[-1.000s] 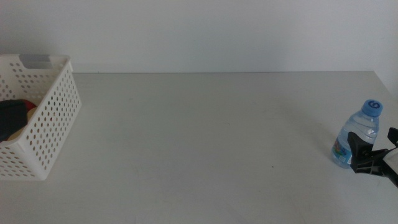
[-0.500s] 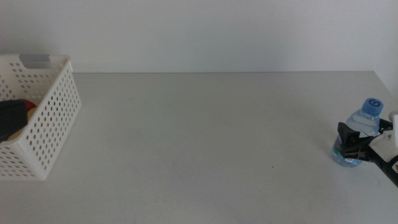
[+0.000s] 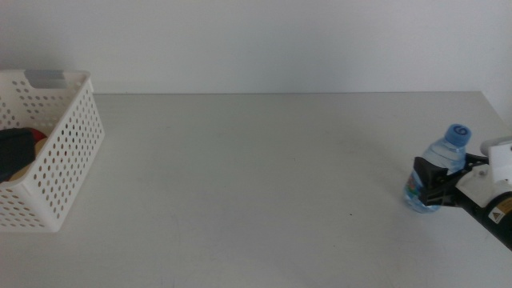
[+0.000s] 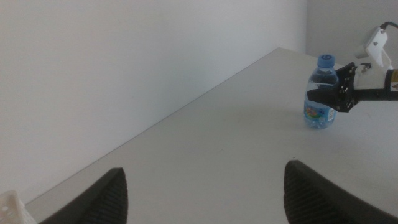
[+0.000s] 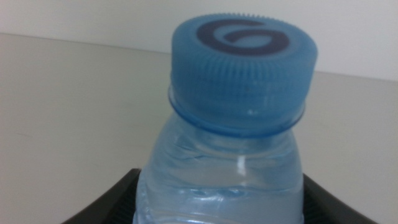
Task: Use arms to grab the bottles and put them into the dustbin to the left of the table.
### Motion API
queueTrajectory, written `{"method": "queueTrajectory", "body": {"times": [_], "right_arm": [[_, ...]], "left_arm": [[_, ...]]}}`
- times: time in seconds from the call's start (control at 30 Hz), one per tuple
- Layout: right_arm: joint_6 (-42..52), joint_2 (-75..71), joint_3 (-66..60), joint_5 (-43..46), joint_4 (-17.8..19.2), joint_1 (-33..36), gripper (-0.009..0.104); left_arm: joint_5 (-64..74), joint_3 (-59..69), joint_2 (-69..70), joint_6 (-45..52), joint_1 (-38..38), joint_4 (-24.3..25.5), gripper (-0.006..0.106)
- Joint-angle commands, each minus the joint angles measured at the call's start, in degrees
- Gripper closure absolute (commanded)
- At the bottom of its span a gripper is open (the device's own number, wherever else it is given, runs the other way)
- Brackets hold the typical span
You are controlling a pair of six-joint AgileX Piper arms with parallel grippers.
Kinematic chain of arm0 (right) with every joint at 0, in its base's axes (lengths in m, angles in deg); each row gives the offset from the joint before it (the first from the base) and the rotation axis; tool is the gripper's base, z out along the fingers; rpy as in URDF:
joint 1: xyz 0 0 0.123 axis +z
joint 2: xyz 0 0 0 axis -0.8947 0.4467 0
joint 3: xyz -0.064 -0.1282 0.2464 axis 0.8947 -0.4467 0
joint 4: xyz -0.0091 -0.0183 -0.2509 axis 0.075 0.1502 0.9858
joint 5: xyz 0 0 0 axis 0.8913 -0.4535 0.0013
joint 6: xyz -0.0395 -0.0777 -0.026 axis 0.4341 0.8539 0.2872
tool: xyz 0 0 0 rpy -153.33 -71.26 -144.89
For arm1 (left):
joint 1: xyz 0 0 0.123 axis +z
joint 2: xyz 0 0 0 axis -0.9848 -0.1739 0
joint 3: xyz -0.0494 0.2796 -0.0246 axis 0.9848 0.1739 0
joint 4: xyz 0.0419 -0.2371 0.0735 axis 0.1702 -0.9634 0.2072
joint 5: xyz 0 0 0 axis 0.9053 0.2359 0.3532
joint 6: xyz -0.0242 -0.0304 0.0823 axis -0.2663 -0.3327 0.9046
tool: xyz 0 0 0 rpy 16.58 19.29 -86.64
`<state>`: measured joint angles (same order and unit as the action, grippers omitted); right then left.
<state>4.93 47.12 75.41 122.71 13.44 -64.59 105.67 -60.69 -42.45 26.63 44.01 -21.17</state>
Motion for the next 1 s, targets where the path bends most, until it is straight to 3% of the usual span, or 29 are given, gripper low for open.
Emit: {"method": "queueTrajectory", "body": {"times": [0.0, 0.23, 0.4, 0.47, 0.7, 0.97], "right_arm": [[-2.6, -2.7, 3.5, 7.6, 4.6, 2.1, 0.096], [-10.0, -2.9, 16.6, -0.9, 7.5, 13.0, 0.096], [-12.5, 0.6, 29.2, -10.9, 14.2, 20.8, 0.096], [-13.5, 3.0, 33.8, -13.2, 15.1, 23.7, 0.096], [-15.0, 12.1, 46.2, -17.5, 15.4, 30.5, 0.096], [-14.6, 18.0, 50.3, -17.6, 15.4, 34.4, 0.096]], "left_arm": [[-4.3, -1.2, -0.5, -1.0, 0.0, 0.0, 0.018], [-4.3, -1.2, -0.5, -1.0, 0.0, 0.0, 0.018], [-4.3, -1.2, -0.5, -1.0, 0.0, 0.0, 0.018], [-4.3, -1.2, -0.5, -1.0, 0.0, 0.0, 0.018], [-4.3, -1.2, -0.5, -1.0, 0.0, 0.0, 0.018], [-4.3, -1.2, -0.5, -1.0, 0.0, 0.0, 0.018]]}}
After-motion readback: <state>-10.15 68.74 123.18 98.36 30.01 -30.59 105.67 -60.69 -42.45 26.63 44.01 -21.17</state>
